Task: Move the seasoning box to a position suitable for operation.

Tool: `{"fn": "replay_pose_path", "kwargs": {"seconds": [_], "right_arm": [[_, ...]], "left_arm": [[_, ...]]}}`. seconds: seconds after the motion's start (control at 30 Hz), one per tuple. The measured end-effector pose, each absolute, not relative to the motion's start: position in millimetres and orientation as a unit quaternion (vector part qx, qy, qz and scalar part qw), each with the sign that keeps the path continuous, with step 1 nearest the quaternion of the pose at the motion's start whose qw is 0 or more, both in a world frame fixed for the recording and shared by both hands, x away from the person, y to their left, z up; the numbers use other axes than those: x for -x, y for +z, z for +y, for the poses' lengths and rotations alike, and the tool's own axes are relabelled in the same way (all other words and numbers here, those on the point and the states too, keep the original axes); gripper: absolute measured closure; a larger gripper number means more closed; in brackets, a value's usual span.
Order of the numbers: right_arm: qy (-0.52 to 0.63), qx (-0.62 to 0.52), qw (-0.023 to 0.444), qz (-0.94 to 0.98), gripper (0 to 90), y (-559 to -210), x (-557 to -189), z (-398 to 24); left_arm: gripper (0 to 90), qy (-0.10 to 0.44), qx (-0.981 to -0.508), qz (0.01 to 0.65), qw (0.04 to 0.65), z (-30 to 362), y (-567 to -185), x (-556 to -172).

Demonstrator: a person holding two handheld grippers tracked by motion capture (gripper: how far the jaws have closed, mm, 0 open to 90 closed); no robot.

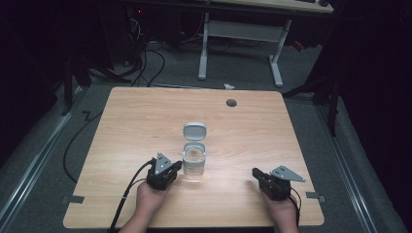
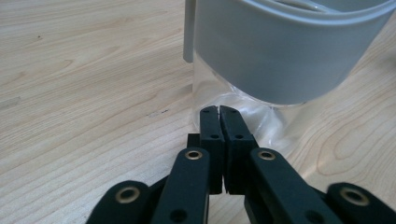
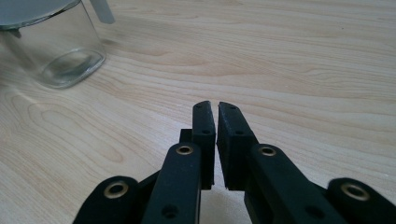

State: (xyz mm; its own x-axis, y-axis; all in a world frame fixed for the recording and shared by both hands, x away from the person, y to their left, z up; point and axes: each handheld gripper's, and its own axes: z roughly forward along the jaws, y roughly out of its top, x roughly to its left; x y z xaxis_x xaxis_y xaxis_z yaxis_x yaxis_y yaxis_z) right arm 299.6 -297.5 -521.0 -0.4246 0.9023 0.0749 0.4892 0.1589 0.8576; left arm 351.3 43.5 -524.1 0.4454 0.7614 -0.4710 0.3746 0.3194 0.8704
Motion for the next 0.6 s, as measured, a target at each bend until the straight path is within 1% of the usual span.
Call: {"fn": "replay_pose_path", "kwargs": {"seconds": [0.1,0.13,0.3,0.37,0.43,0.5,0.53,0.57,0.6], "right_arm": [[0.435,-0.481,0.235,0.724,84.1,-521.1,-299.7,-297.2],[0.437,-0.48,0.232,0.724,83.0,-521.4,-300.0,-297.2],[0.437,-0.471,0.233,0.73,83.6,-521.2,-299.5,-291.0],[0.435,-0.468,0.236,0.732,84.2,-518.6,-299.9,-283.1],[0.435,-0.467,0.239,0.732,83.1,-517.9,-300.4,-281.0],[0.423,-0.466,0.244,0.738,80.7,-515.2,-304.2,-271.4],[0.42,-0.467,0.248,0.738,80.7,-514.6,-305.7,-268.4],[0.407,-0.468,0.253,0.742,82.0,-513.0,-309.7,-261.1],[0.407,-0.468,0.253,0.742,82.0,-513.0,-309.7,-261.1]], "left_arm": [[86.7,0.153,-0.56,0.505,0.639,47.5,-523.3,-349.6],[85.1,0.153,-0.558,0.506,0.64,48.2,-523.2,-349.0],[76.2,0.156,-0.562,0.505,0.636,55.9,-525.3,-342.7],[71.0,0.156,-0.569,0.505,0.63,58.6,-527.8,-338.9],[70.2,0.157,-0.573,0.503,0.628,59.1,-528.9,-336.2],[66.3,0.158,-0.58,0.497,0.626,59.5,-530.3,-331.3],[65.4,0.153,-0.58,0.496,0.628,60.1,-530.9,-329.4],[62.5,0.146,-0.581,0.496,0.629,60.8,-531.3,-328.0],[62.5,0.143,-0.58,0.496,0.63,60.5,-531.3,-327.0]]}}
